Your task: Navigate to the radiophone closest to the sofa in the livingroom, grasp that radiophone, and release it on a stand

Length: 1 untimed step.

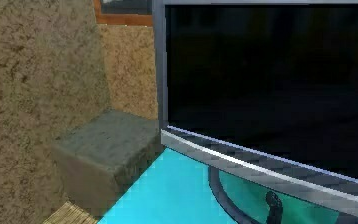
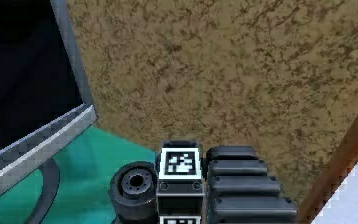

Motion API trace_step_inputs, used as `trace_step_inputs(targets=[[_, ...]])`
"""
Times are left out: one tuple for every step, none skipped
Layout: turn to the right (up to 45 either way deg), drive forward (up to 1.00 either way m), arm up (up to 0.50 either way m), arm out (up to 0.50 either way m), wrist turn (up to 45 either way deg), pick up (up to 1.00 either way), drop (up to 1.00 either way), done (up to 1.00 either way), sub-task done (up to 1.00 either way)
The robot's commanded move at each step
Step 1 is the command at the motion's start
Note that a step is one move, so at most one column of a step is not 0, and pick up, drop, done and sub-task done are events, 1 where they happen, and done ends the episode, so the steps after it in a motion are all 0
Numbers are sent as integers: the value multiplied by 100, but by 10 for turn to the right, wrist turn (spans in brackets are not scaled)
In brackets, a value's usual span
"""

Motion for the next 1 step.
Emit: trace_step_inputs(targets=[[450,0,0,0,0,0,0,0,0]])
